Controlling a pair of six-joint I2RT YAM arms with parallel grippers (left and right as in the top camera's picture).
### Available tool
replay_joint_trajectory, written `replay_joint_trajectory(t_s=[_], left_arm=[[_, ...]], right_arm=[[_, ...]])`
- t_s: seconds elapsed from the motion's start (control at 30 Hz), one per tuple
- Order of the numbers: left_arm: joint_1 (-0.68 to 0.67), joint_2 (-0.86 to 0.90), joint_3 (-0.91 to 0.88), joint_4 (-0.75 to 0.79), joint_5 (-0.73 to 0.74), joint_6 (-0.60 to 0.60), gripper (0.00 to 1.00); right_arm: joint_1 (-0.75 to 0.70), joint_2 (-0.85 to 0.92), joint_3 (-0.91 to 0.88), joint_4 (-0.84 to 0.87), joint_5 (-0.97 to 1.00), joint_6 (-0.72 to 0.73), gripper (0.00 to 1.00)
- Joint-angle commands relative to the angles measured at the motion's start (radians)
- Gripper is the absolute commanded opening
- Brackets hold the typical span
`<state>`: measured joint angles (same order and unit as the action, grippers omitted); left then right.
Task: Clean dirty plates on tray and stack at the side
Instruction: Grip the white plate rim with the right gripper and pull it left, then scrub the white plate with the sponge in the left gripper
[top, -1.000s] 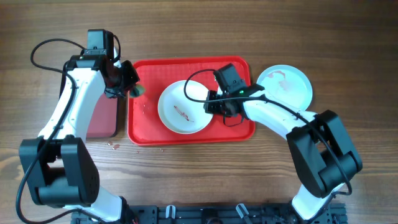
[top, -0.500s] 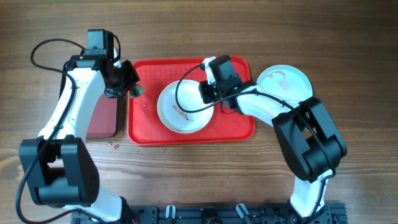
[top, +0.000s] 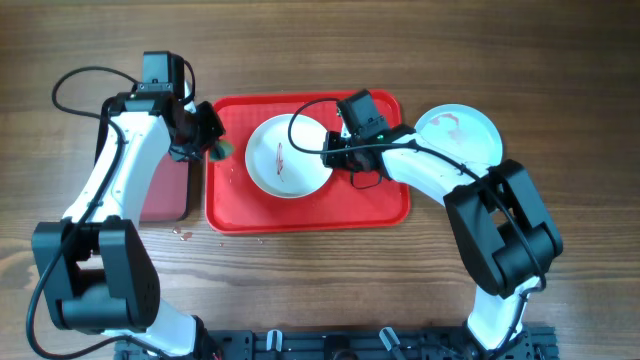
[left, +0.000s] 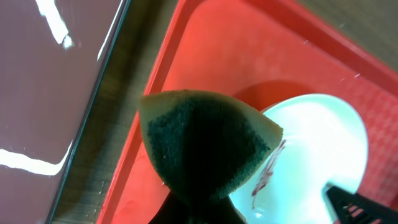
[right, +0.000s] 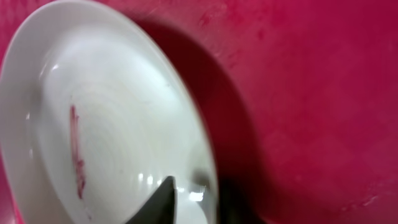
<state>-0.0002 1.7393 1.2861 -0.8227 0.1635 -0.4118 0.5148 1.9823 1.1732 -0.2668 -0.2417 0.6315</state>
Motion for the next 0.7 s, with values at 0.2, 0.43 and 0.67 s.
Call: replay_joint_trajectory(t_s=[0.2, 0.43, 0.67], left_arm=[[-0.152, 0.011, -0.102, 0.189, 0.020, 0.117, 0.04], [-0.256, 0.170, -0.102, 0.237, -0.036, 0.117, 0.04], [-0.379, 0.234, -0.103, 0.259, -0.057, 0.170, 0.04]], right_arm=[[-0.019, 0.035, -0.018, -0.026, 0.000, -0.067, 0.04], [-0.019, 0.035, -0.018, -0.030, 0.000, -0.056, 0.04], [-0.019, 0.035, -0.018, -0.024, -0.005, -0.055, 0.04]])
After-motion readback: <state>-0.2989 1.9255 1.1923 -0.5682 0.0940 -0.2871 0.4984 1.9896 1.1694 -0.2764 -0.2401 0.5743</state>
